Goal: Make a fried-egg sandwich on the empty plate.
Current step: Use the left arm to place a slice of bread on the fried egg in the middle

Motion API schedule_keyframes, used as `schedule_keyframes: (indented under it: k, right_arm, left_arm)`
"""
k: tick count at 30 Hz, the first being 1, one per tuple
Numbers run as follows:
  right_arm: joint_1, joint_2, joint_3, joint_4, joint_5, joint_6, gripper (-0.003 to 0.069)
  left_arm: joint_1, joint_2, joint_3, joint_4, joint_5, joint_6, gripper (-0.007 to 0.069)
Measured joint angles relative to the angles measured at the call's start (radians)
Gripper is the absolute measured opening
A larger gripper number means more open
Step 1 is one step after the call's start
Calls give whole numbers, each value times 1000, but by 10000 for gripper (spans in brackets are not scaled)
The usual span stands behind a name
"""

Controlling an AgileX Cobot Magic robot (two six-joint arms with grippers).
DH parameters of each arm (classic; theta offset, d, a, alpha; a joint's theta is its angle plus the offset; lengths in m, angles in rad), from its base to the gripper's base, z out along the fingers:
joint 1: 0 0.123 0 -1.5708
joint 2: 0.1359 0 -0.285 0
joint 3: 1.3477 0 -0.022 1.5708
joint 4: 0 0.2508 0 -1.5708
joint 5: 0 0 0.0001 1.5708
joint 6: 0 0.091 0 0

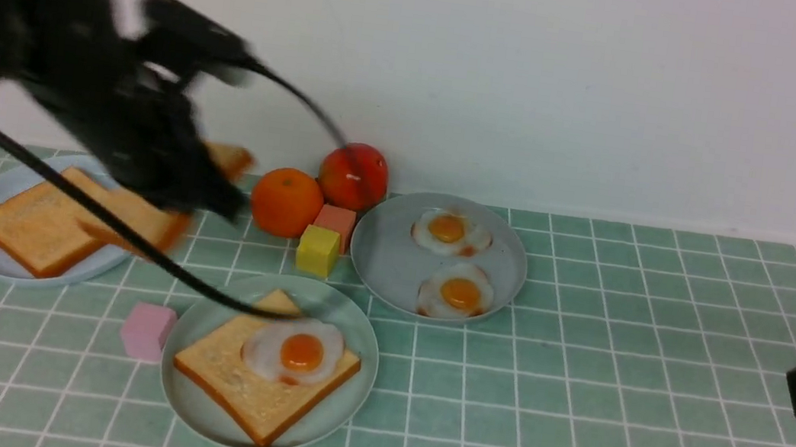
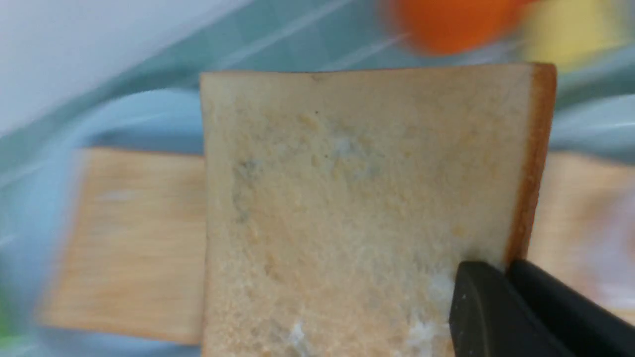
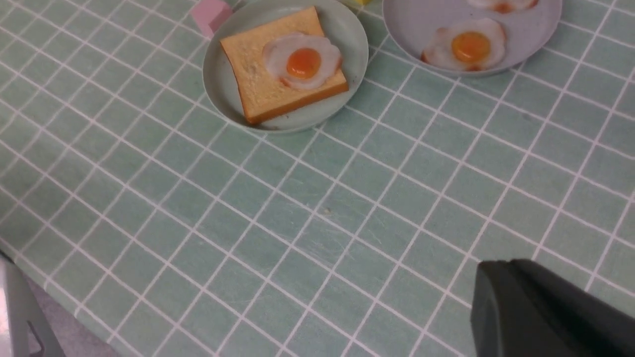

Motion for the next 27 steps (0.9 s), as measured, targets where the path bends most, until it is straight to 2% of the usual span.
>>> schedule_keyframes:
  k: [1,3,5,8,17,23,27]
  right_arm:
    - [0,0,0,0,8,-3,31]
    - [0,-1,0,0,17,-9,32]
    - [0,-2,0,1,20,-12,32]
    - [0,-6,0,8,26,-14,32]
    - [0,-69,0,23,41,-14,32]
    - [0,-102,0,25,53,-14,32]
    - [0,-115,0,41,59,-14,32]
  left_arm:
    - [-86,2,0,39,53,-111,7]
    - [-201,24,0,106,111,-236,7]
    - [-281,54,0,174,117,-304,7]
    - [-350,107,0,239,101,-367,7]
    - [-373,254,0,322,77,-413,6]
    - [-373,288,0,332,52,-417,7]
    - [-373,289,0,326,40,-417,54]
